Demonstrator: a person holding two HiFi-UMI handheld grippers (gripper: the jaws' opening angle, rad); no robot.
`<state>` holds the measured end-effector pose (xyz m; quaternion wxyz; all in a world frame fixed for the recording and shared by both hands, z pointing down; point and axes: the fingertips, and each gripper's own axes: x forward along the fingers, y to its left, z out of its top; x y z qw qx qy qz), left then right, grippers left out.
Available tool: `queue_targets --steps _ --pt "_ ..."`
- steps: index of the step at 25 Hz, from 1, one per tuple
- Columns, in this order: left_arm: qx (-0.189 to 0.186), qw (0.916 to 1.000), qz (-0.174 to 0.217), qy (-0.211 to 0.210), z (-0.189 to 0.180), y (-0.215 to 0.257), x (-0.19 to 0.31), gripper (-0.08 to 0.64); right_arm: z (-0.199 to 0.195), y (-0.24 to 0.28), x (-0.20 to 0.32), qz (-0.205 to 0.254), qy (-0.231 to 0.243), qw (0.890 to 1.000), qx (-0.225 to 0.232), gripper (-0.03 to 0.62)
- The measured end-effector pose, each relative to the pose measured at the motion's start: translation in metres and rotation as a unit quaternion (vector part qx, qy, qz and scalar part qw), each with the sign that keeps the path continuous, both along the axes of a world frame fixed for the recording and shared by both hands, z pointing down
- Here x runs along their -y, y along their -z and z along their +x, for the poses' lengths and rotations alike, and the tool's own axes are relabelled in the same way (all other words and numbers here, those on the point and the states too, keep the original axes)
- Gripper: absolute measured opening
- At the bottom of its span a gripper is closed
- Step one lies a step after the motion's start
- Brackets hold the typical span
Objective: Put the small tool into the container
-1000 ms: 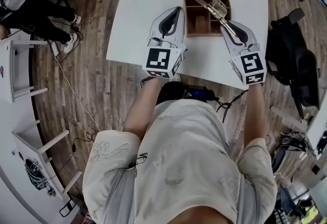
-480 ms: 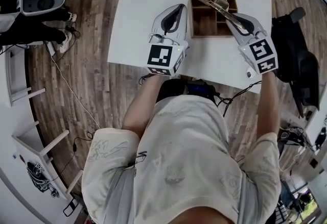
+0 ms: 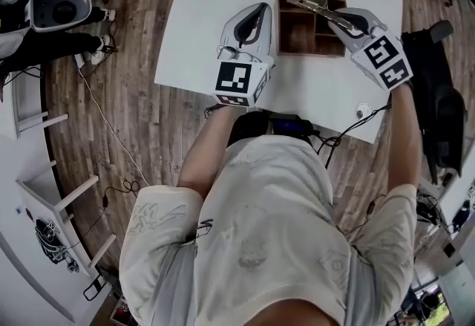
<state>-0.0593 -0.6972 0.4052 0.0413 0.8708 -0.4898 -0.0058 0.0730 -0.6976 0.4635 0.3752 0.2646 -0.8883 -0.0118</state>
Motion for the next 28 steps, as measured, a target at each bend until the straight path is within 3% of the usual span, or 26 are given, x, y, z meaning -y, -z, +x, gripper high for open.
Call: queue_targets --steps 9,15,28 --pt "0.010 0.9999 0.002 -0.002 0.049 -0.015 0.003 0.000 0.021 -0.029 0.012 -0.021 0.050 0.997 -0.049 0.078" --pt "0.014 0.9999 0.003 -0.001 0.032 -0.007 0.009 0.000 -0.010 -0.029 0.022 -0.026 0.086 0.992 -0.090 0.078" --pt "0.011 0.9999 -0.001 -0.002 0.058 -0.013 0.021 0.000 0.012 -0.056 0.041 -0.051 0.107 0.985 -0.123 0.078"
